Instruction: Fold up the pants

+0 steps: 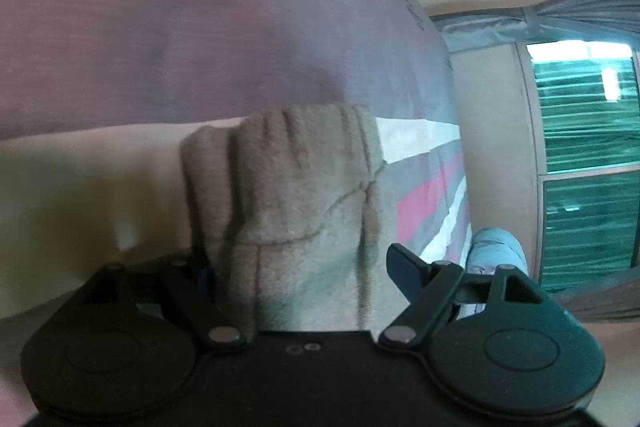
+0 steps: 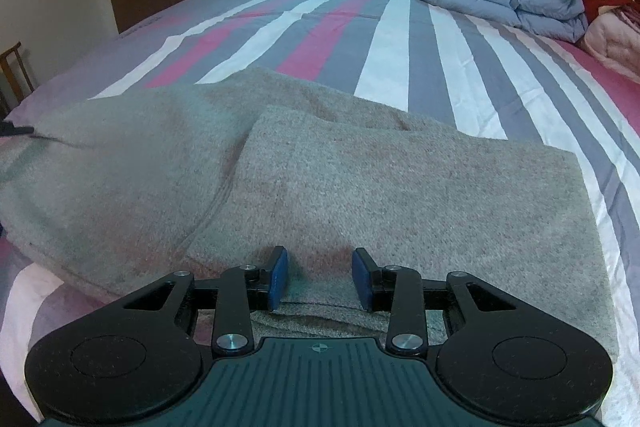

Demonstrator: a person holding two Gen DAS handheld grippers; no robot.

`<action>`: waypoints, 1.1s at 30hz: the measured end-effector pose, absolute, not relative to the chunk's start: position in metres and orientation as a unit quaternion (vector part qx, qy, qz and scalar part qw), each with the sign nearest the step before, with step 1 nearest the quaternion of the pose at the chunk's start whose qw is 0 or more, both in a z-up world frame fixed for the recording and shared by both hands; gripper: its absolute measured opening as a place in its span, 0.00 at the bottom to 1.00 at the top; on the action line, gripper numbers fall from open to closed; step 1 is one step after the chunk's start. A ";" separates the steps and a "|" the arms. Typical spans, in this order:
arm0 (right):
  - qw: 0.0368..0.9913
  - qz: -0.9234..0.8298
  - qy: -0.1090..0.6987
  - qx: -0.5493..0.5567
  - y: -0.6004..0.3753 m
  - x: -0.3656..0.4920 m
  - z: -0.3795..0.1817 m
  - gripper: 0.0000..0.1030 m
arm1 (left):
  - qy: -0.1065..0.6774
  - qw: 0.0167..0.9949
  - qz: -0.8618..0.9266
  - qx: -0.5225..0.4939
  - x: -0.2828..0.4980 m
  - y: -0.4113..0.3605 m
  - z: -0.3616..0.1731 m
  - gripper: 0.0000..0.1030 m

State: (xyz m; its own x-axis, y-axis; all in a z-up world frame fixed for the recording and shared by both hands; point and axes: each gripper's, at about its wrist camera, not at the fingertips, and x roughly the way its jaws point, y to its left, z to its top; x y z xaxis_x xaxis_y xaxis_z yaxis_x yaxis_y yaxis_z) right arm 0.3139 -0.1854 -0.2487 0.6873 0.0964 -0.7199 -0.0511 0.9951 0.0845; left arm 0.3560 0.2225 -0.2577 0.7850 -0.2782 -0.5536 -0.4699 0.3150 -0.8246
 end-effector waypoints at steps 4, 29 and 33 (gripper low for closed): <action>0.918 0.037 0.395 0.024 -0.183 0.313 -0.249 0.36 | 0.316 0.749 0.054 -0.579 0.354 0.212 -0.263 0.16; 0.896 0.087 0.432 0.053 -0.185 0.328 -0.239 0.36 | 0.289 0.878 -0.130 -0.358 0.352 0.099 -0.131 0.13; 0.896 0.071 0.417 0.137 -0.214 0.317 -0.231 0.36 | 0.303 0.885 -0.193 -0.295 0.359 0.037 -0.112 0.13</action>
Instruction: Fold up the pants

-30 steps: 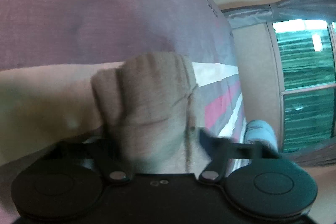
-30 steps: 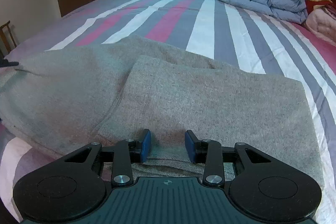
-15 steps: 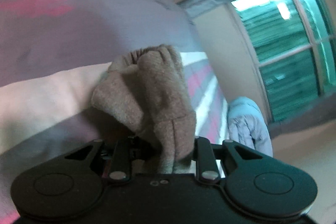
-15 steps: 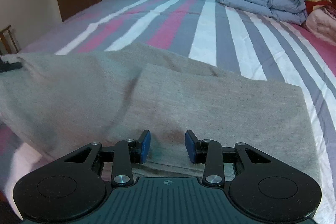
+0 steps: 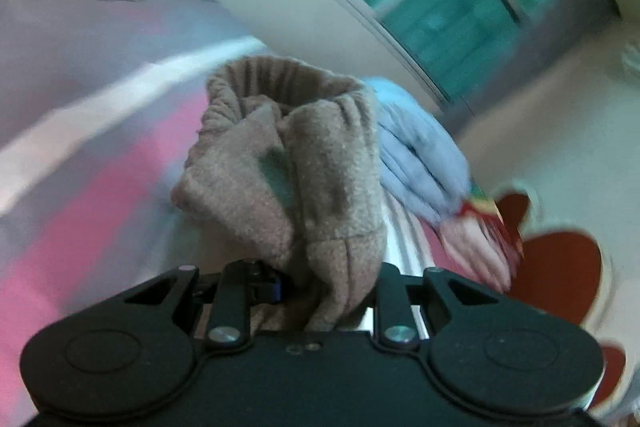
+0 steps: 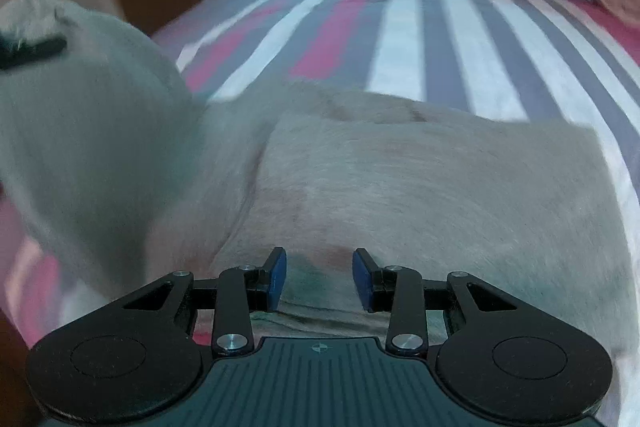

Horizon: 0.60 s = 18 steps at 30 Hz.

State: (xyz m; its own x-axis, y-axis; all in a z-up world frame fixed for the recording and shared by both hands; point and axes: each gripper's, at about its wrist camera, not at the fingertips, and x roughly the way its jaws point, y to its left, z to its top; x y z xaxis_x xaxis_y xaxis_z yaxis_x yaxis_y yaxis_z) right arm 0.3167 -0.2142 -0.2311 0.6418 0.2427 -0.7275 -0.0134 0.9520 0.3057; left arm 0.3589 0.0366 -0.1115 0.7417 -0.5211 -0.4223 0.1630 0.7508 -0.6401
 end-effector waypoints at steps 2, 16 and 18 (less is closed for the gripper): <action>0.893 0.060 0.413 0.171 -0.232 0.312 -0.227 0.36 | 0.313 0.884 -0.221 -0.268 0.359 0.002 -0.110 0.13; 0.887 -0.049 0.383 0.252 -0.389 0.278 -0.208 0.36 | 0.420 0.870 -0.257 0.032 0.333 -0.199 -0.174 0.37; 0.888 -0.043 0.380 0.255 -0.395 0.274 -0.205 0.41 | 0.422 0.865 -0.271 -0.003 0.331 -0.189 -0.163 0.54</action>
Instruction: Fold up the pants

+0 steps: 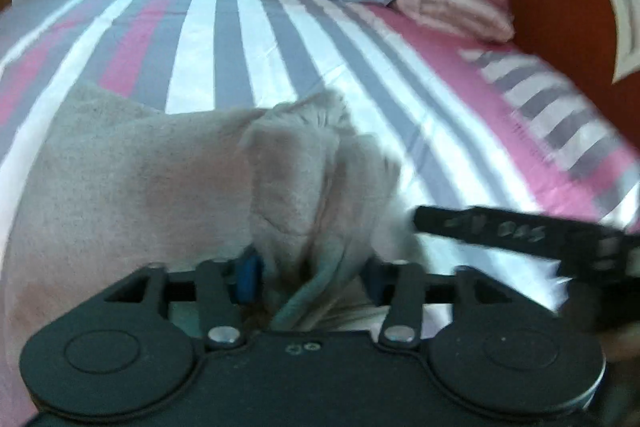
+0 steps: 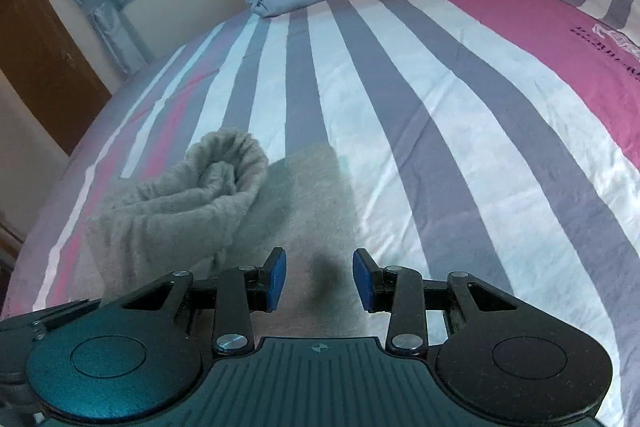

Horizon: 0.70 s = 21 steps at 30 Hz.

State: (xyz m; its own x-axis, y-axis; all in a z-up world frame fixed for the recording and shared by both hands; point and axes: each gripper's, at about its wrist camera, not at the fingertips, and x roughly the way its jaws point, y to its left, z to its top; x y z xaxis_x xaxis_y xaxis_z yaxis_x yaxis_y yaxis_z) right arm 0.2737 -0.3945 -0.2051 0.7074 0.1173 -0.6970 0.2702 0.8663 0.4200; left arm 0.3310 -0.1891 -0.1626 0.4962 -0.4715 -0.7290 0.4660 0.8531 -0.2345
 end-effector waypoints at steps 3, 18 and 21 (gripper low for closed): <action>0.890 -0.047 0.371 0.260 -0.398 0.273 -0.199 0.75 | 0.402 0.870 -0.286 -0.009 0.319 -0.191 -0.149 0.67; 0.842 -0.008 0.415 0.344 -0.384 0.289 -0.208 0.77 | 0.452 0.877 -0.121 -0.105 0.326 -0.059 -0.186 0.68; 0.823 0.006 0.435 0.367 -0.378 0.296 -0.216 0.77 | 0.464 0.871 -0.122 -0.103 0.325 -0.057 -0.203 0.68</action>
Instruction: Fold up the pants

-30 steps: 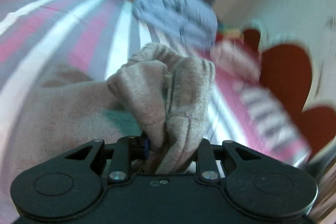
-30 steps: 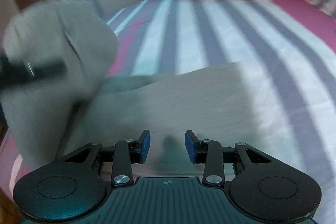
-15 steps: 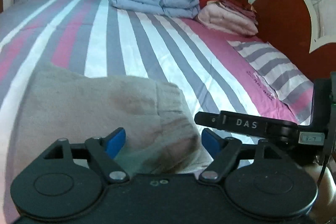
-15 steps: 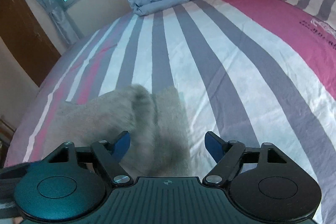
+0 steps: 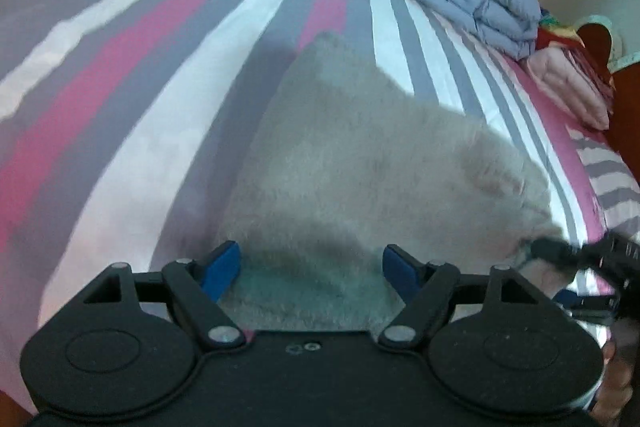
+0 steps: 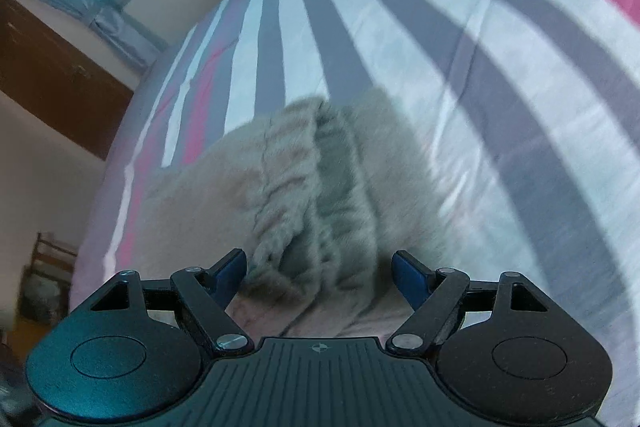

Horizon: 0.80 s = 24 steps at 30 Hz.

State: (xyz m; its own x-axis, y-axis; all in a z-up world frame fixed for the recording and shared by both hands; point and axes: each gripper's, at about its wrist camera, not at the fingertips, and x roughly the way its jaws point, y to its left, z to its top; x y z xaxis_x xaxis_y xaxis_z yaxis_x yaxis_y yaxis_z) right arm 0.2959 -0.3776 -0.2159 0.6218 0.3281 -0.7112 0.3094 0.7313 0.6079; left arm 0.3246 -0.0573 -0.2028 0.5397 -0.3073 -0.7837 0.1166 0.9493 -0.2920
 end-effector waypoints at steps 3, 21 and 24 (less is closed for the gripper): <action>0.823 0.007 0.441 0.358 -0.369 0.300 -0.220 0.76 | 0.459 0.876 -0.121 -0.089 0.322 -0.063 -0.203 0.69; 0.929 -0.001 0.337 0.152 -0.337 0.280 -0.162 0.28 | 0.440 0.877 -0.151 -0.118 0.318 -0.072 -0.197 0.69; 0.892 -0.023 0.406 0.195 -0.360 0.276 -0.203 0.29 | 0.443 0.880 -0.149 -0.090 0.317 -0.082 -0.201 0.69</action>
State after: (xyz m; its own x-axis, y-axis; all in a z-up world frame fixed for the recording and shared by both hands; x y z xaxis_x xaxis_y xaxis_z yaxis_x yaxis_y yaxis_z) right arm 0.2757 -0.3599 -0.2030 0.6685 0.1172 -0.7344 0.1992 0.9232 0.3287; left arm 0.3170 -0.0823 -0.2013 0.5637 -0.3425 -0.7516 0.1829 0.9391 -0.2908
